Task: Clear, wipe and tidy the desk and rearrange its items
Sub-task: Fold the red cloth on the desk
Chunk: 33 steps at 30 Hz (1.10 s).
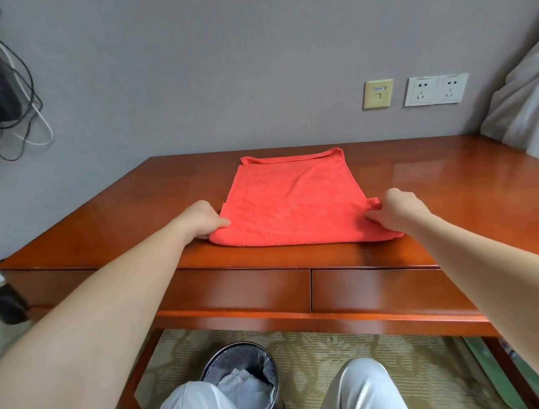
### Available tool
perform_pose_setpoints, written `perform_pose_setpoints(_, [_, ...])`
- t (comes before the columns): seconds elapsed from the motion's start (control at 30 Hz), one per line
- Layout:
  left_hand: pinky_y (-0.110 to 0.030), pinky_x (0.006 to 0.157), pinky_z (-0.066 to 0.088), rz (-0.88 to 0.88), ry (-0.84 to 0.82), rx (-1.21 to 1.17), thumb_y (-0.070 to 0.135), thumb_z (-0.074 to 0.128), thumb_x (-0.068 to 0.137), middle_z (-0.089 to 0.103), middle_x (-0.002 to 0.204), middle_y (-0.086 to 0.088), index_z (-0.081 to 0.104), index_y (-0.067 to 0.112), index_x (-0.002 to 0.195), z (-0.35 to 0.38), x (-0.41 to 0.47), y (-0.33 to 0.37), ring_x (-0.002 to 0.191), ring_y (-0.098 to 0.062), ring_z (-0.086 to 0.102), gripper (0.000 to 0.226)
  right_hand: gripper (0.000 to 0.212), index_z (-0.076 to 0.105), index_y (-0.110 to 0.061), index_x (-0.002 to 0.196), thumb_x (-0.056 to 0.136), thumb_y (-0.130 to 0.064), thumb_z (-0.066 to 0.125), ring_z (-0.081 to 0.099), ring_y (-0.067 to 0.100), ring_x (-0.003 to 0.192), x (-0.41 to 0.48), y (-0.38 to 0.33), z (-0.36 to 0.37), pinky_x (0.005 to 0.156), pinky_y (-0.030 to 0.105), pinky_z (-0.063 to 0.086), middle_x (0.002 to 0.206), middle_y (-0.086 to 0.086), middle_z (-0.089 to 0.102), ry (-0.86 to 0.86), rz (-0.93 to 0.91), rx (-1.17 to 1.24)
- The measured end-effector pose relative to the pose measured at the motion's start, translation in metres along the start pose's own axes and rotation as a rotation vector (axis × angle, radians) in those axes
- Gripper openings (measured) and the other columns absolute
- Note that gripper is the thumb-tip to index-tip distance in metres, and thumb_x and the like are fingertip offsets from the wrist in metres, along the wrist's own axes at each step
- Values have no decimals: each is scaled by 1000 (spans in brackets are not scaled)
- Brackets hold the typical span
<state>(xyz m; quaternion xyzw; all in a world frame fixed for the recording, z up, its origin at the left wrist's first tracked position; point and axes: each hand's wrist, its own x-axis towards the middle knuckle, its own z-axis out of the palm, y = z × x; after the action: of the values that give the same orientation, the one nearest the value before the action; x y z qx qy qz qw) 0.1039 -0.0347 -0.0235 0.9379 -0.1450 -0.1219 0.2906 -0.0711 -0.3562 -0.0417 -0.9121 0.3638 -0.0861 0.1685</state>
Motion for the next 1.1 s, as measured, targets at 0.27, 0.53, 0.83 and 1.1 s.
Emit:
perform_pose_setpoints(0.27, [-26, 65, 55, 7, 24, -360, 14, 52, 101, 60, 113, -10, 54, 8, 117, -7, -13, 8, 88, -16, 61, 17, 22, 59, -17, 108, 89, -26, 63, 58, 35, 95, 0, -8, -8, 69, 32, 43, 114, 15, 62, 54, -83, 187])
perform_pose_setpoints(0.53, [-27, 61, 50, -116, -53, -277, 32, 56, 98, 64, 97, -5, 58, 6, 119, -3, -11, 13, 81, -15, 60, 34, 40, 57, -13, 115, 83, -37, 61, 59, 34, 92, 8, 0, -13, 78, 37, 52, 109, 13, 63, -17, -10, 25])
perform_pose_setpoints(0.83, [-32, 75, 46, -88, 75, -438, 18, 65, 95, 55, 131, -19, 34, -6, 143, 10, 20, 26, 102, -24, 56, 63, 36, 62, -21, 125, 91, -22, 52, 57, 34, 114, 24, -7, -6, 93, 37, 50, 129, 9, 61, 16, -203, 22])
perform_pose_setpoints(1.1, [-34, 86, 49, 53, 262, -553, 3, 64, 91, 62, 115, -7, 58, 11, 123, 2, 46, 27, 104, -22, 60, 33, 40, 67, -30, 76, 81, 1, 43, 65, 28, 94, 35, -11, -6, 79, 32, 53, 99, 4, 73, 90, -163, 152])
